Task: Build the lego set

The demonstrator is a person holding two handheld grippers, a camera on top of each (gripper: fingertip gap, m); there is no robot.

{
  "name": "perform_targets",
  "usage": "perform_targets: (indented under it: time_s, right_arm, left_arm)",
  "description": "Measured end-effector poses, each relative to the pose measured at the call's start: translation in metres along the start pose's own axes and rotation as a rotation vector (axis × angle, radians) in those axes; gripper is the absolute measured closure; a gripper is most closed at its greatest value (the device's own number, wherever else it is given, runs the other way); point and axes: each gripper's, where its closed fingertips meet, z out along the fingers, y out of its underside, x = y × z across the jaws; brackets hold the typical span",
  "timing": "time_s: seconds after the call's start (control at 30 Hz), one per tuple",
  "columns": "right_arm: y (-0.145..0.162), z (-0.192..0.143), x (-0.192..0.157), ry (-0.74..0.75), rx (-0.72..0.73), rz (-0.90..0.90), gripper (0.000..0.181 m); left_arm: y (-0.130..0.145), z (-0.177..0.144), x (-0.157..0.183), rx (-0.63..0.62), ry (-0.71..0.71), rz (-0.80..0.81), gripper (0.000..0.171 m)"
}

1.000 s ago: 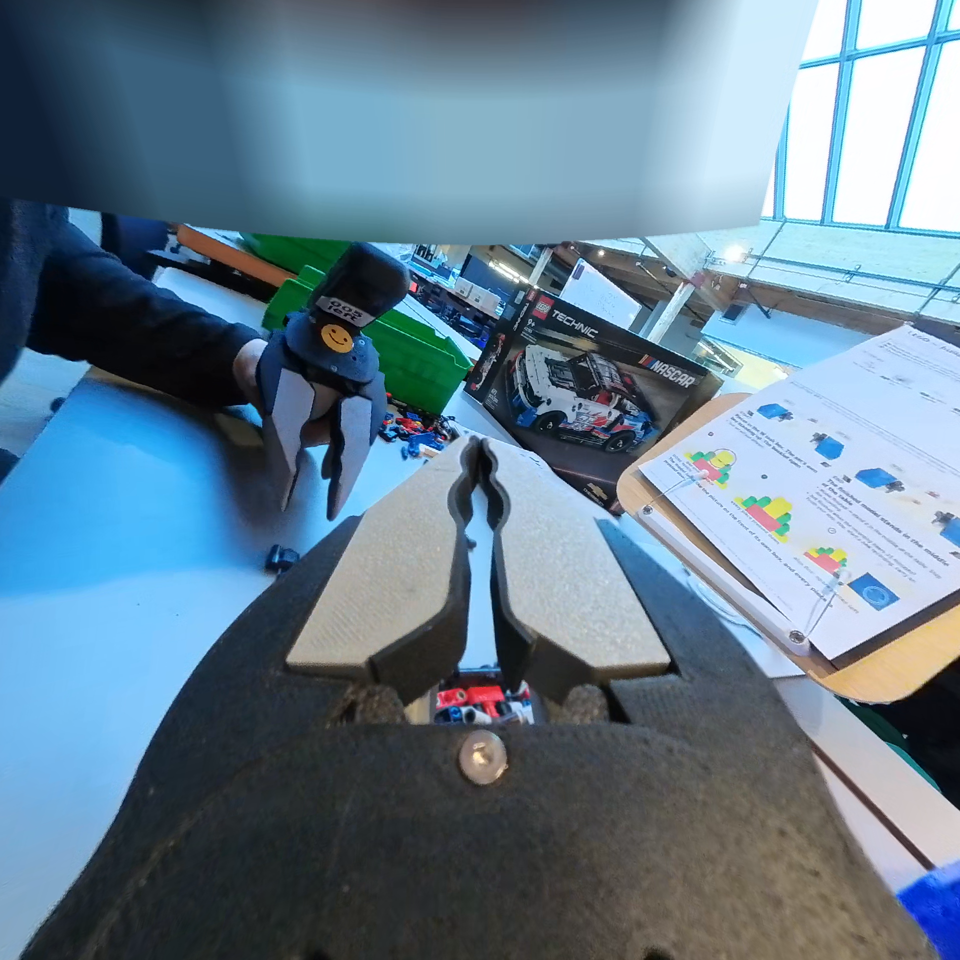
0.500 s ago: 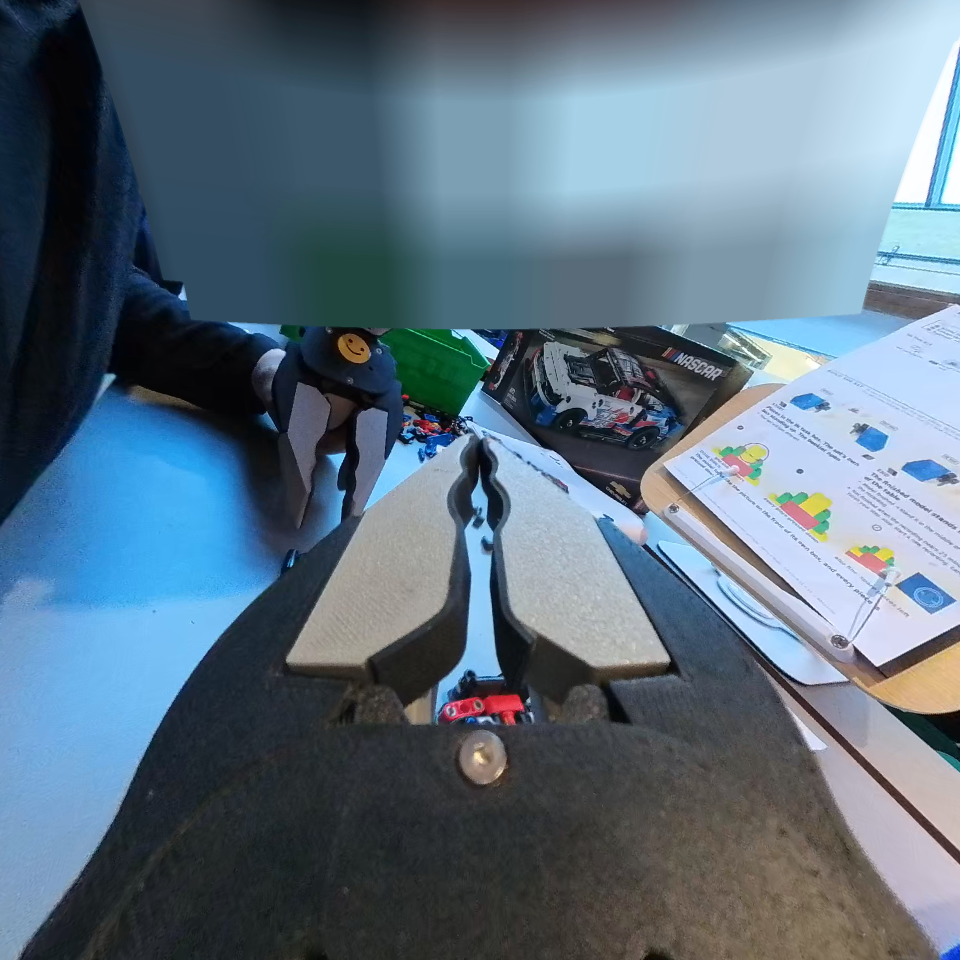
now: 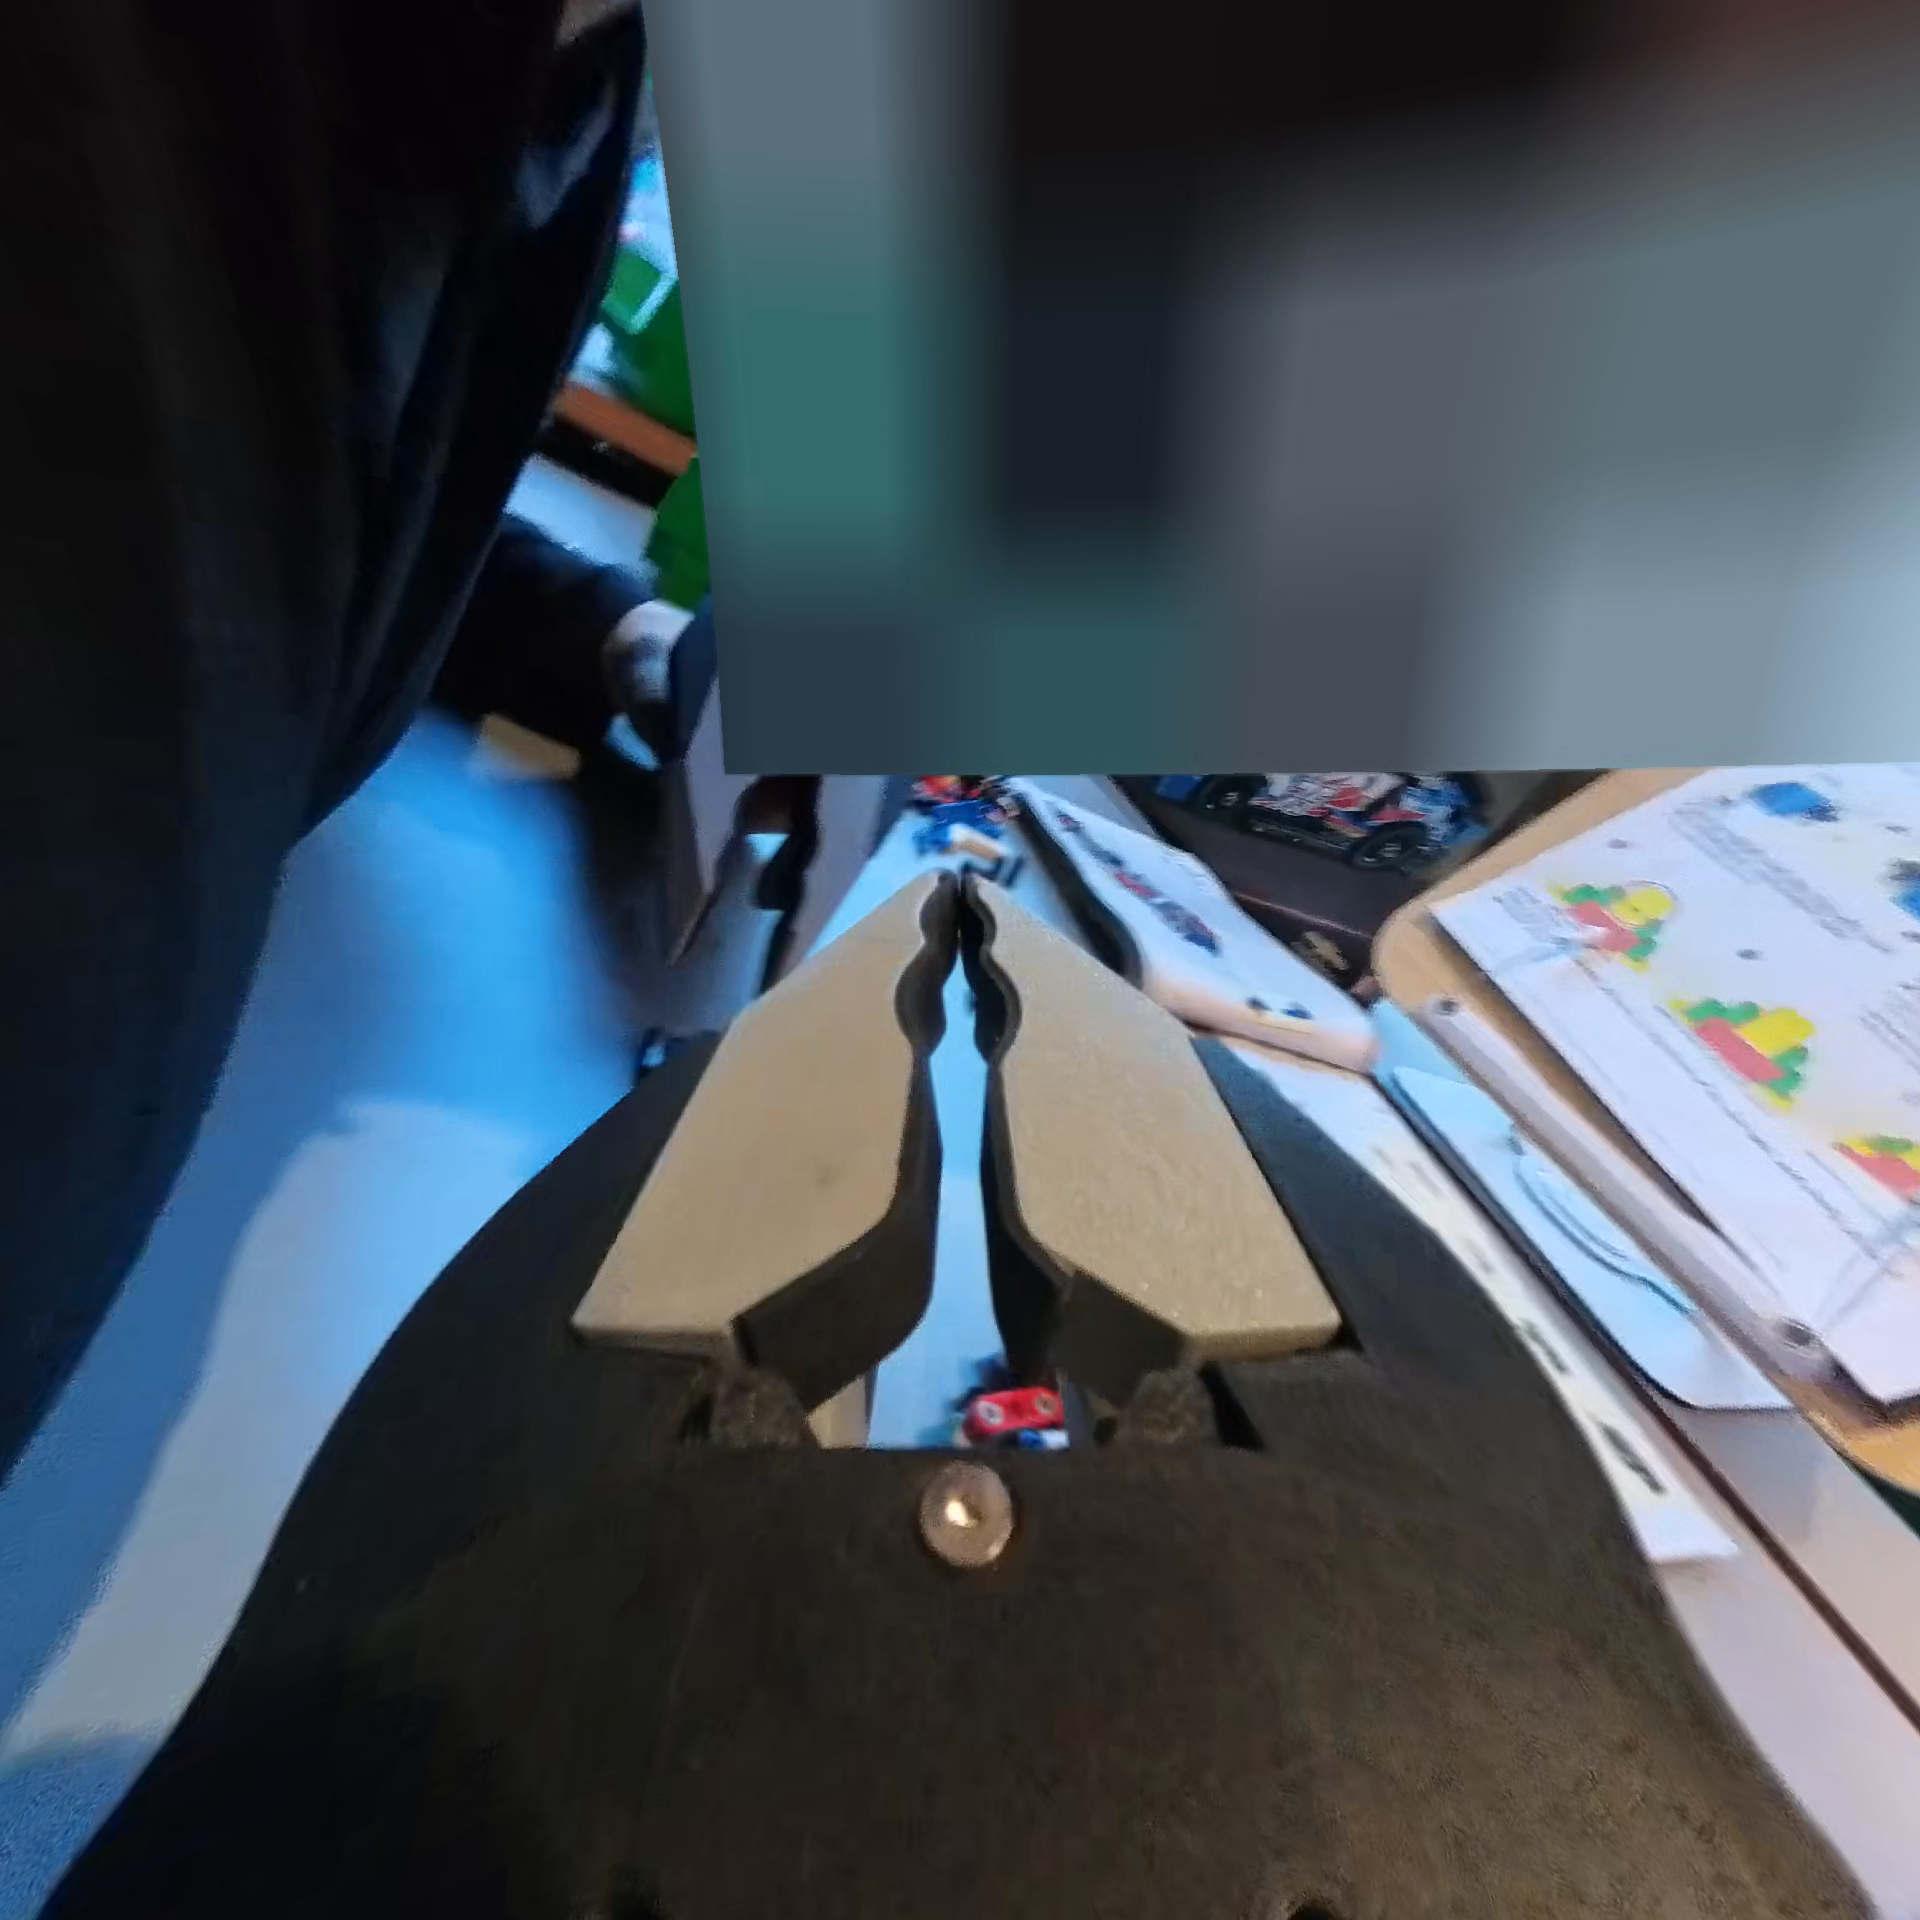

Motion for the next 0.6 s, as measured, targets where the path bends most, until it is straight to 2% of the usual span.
perform_targets:
  time_s: [0.1,0.17,0.2,0.27,0.33,0.43,0.6]
  right_arm:
    - [0.012,0.012,-0.028,-0.146,-0.073,0.061,0.181]
    - [0.026,0.018,-0.042,-0.229,-0.146,0.135,0.181]
    - [0.033,0.020,-0.046,-0.242,-0.186,0.160,0.180]
    - [0.049,0.024,-0.053,-0.268,-0.282,0.182,0.164]
    - [0.058,0.027,-0.054,-0.251,-0.340,0.168,0.165]
    - [0.064,0.028,-0.056,-0.256,-0.382,0.181,0.161]
    - [0.073,0.029,-0.063,-0.289,-0.440,0.190,0.159]
  left_arm:
    - [0.013,0.011,-0.002,-0.111,-0.057,0.053,0.130]
    - [0.012,0.013,-0.009,-0.116,-0.119,0.085,0.131]
    - [0.011,0.013,-0.010,-0.116,-0.134,0.087,0.135]
    - [0.011,0.013,-0.014,-0.115,-0.150,0.078,0.141]
    - [0.011,0.013,-0.016,-0.115,-0.168,0.077,0.143]
    - [0.010,0.012,-0.022,-0.113,-0.204,0.070,0.133]
    - [0.009,0.012,-0.027,-0.111,-0.223,0.051,0.135]
